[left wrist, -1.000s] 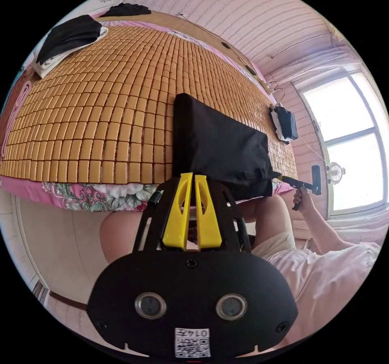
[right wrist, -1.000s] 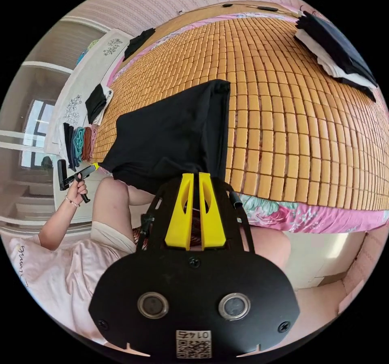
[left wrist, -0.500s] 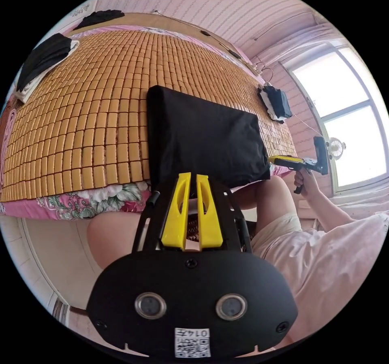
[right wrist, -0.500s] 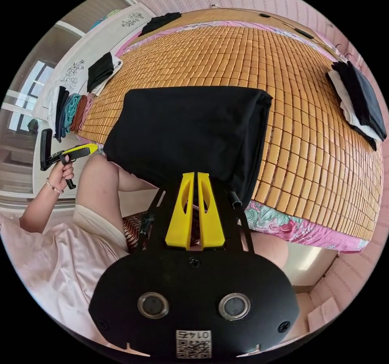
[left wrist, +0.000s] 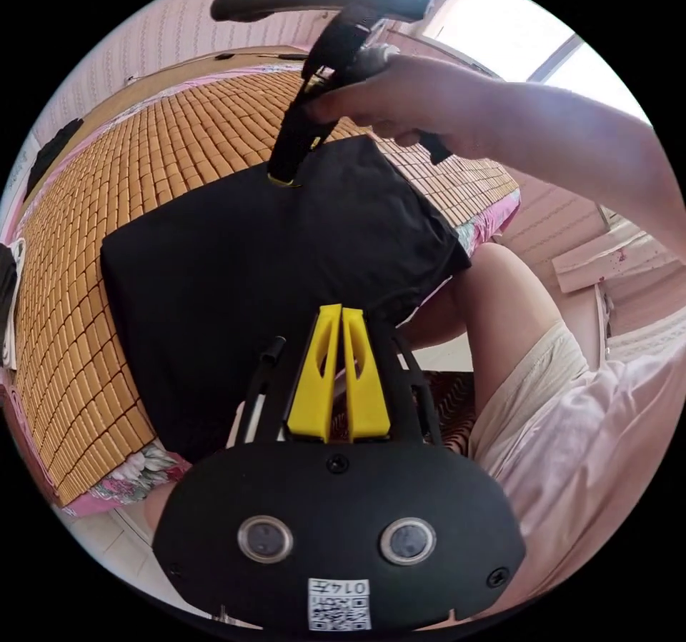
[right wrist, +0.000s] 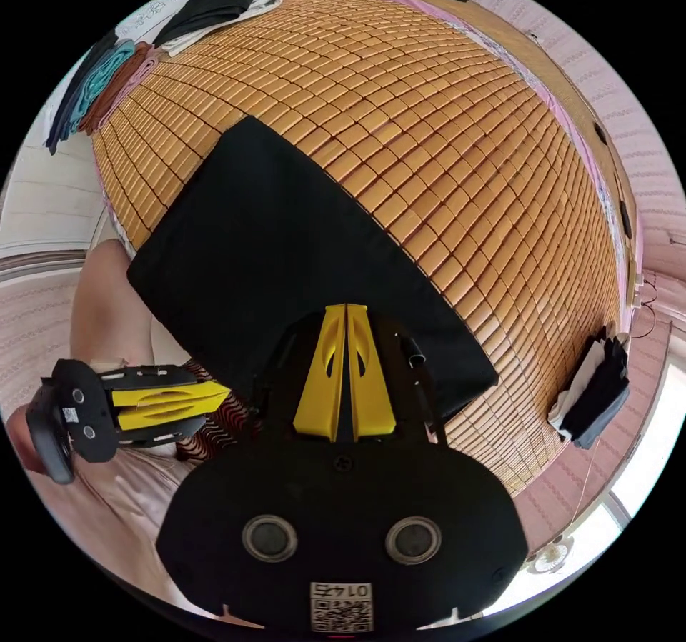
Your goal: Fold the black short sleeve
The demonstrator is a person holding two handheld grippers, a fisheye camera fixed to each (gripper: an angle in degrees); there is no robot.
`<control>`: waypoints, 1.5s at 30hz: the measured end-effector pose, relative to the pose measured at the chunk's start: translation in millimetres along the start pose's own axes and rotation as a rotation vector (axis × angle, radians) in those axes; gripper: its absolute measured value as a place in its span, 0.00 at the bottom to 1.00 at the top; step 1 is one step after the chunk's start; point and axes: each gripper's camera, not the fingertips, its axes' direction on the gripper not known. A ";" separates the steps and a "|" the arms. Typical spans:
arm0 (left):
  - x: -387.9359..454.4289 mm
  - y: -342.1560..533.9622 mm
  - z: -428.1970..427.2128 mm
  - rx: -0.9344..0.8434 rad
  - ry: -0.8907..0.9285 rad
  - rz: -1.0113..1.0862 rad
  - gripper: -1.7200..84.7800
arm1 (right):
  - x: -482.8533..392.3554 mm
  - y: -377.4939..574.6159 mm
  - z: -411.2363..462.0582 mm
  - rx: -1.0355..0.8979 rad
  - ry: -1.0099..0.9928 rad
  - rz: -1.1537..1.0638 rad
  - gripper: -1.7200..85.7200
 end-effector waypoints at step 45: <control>243.2 -91.7 -43.1 -0.032 -0.031 0.454 0.20 | 132.4 371.7 124.8 0.109 -0.512 0.535 0.09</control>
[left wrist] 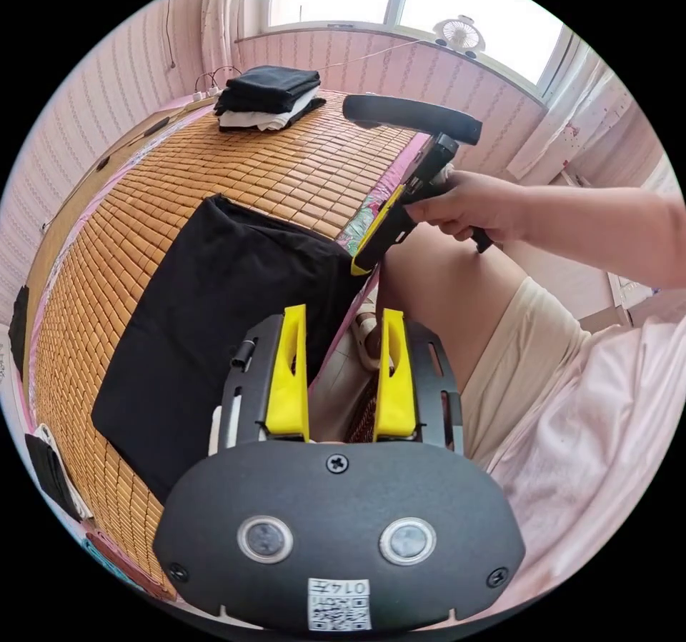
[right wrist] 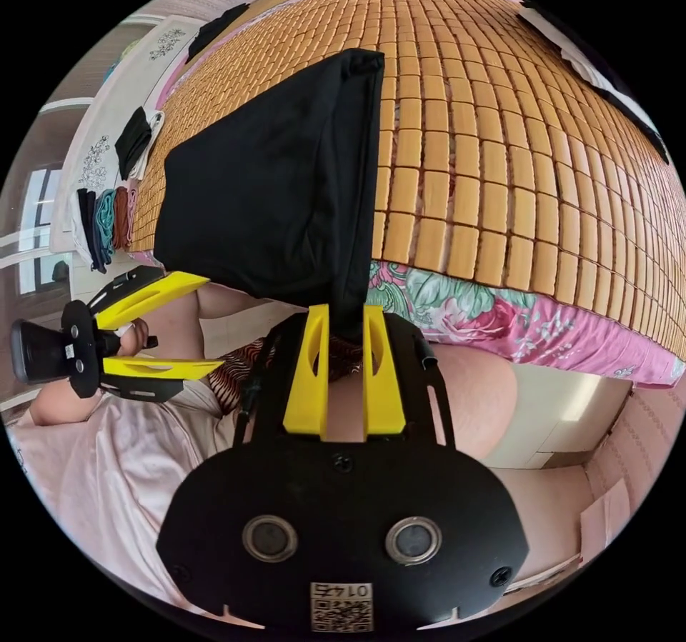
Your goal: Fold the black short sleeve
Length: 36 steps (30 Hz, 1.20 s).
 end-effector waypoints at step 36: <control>32.0 12.1 -51.3 0.058 -0.062 0.067 0.01 | 211.6 98.7 -64.1 0.560 -0.668 0.415 0.07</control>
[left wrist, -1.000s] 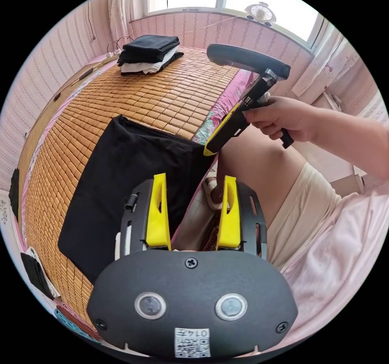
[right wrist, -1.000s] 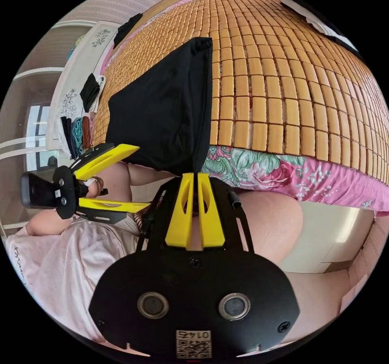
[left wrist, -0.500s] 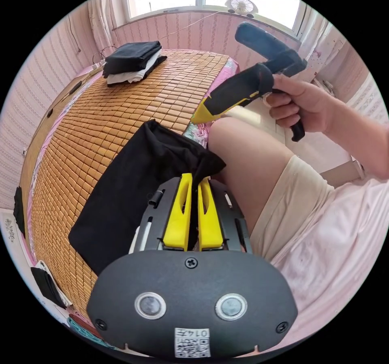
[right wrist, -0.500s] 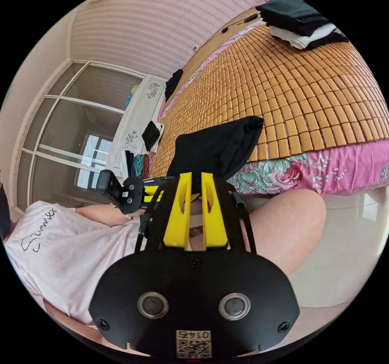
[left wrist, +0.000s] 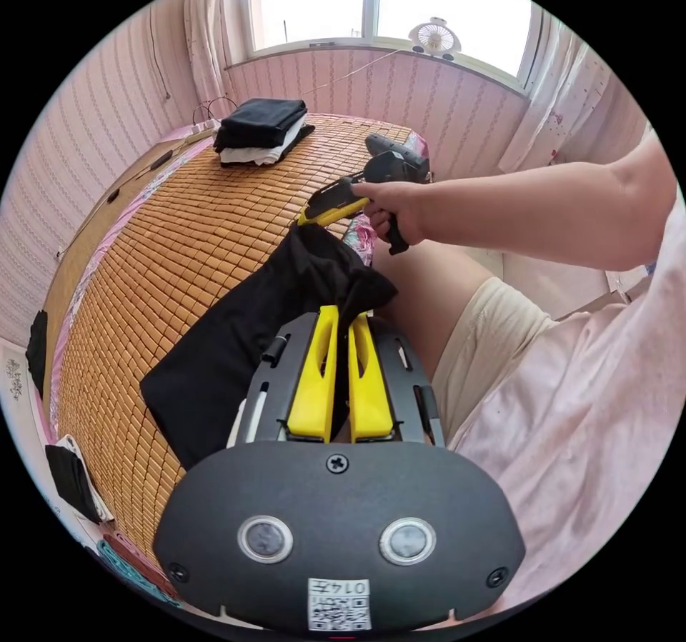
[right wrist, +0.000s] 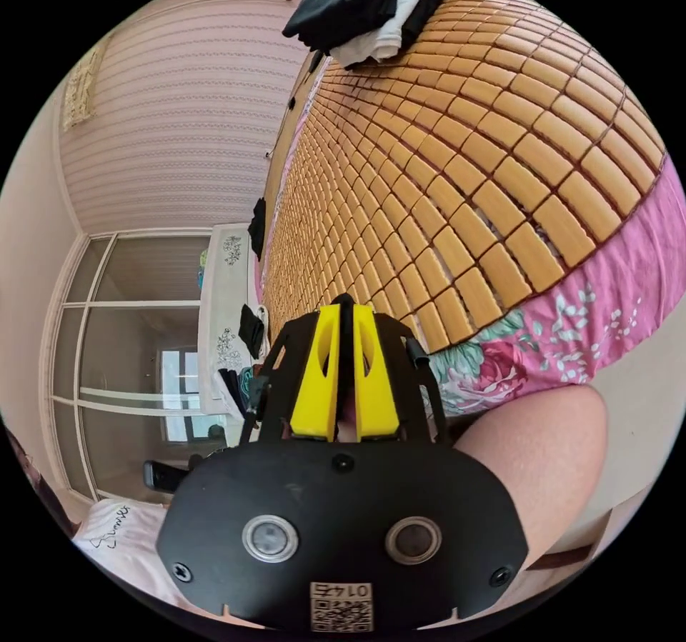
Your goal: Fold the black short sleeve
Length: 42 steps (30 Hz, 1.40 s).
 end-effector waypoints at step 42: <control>-167.1 220.1 142.8 0.108 0.205 -0.750 0.21 | -257.6 -24.8 337.7 -0.606 0.841 -0.757 0.17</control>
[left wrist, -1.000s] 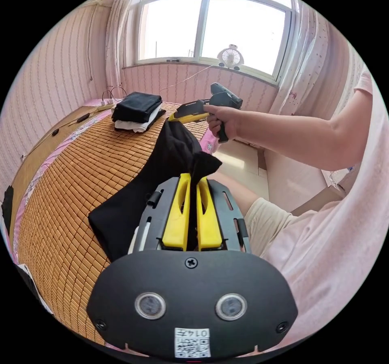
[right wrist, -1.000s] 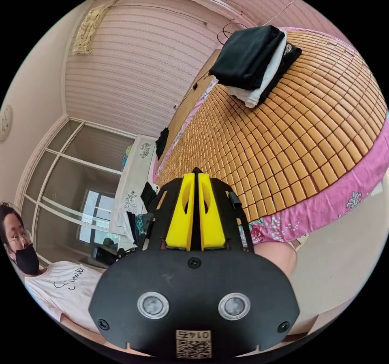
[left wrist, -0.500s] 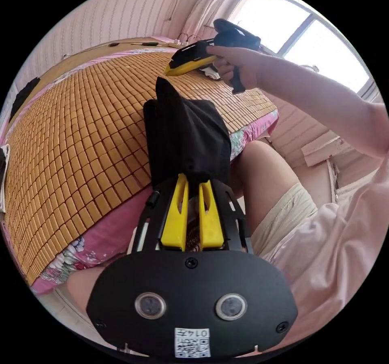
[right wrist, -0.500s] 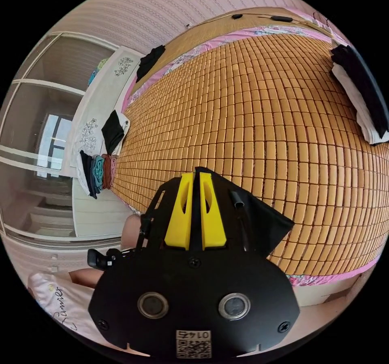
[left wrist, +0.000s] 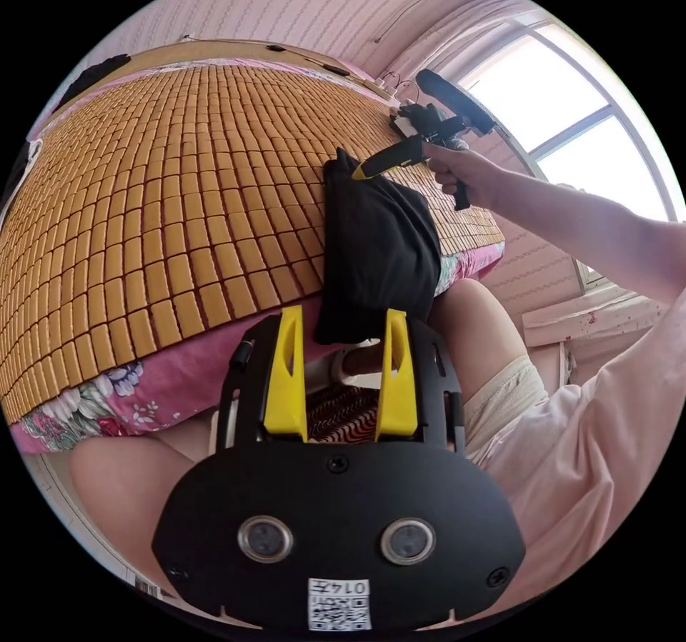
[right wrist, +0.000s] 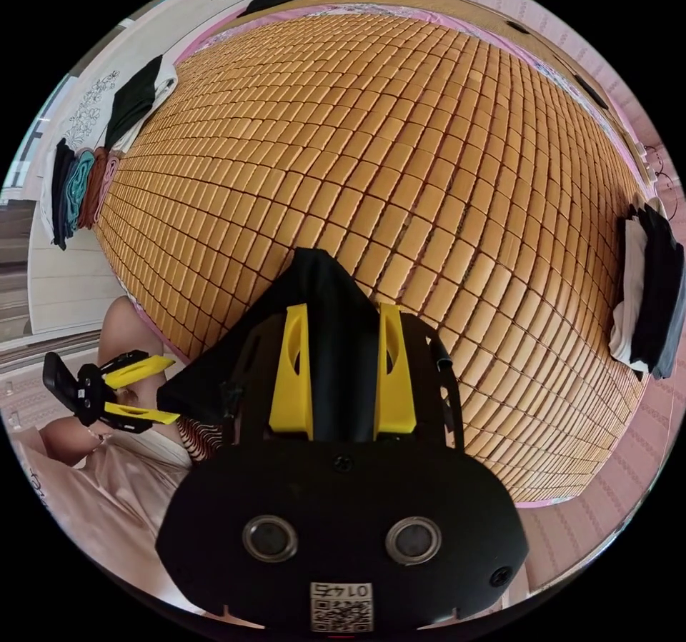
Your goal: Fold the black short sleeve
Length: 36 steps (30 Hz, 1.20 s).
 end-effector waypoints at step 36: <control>35.1 163.9 -66.2 0.311 -0.225 0.143 0.01 | -89.3 192.6 -138.1 0.751 -0.321 -0.081 0.04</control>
